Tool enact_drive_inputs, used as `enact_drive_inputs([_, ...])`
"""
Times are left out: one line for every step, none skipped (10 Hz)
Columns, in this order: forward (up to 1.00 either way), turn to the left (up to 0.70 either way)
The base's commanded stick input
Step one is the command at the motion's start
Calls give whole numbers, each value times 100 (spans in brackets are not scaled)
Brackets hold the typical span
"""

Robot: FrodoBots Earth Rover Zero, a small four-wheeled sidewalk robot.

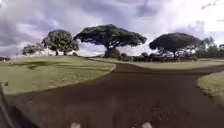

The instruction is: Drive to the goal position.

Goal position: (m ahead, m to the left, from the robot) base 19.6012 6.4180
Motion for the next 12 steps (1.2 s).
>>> enact_drive_inputs([70, 0])
enact_drive_inputs([70, 0])
enact_drive_inputs([70, 0])
enact_drive_inputs([70, 0])
enact_drive_inputs([70, 0])
enact_drive_inputs([70, 0])
enact_drive_inputs([70, 0])
enact_drive_inputs([70, 0])
enact_drive_inputs([70, -7])
enact_drive_inputs([70, -22])
enact_drive_inputs([70, -27])
enact_drive_inputs([70, -7])
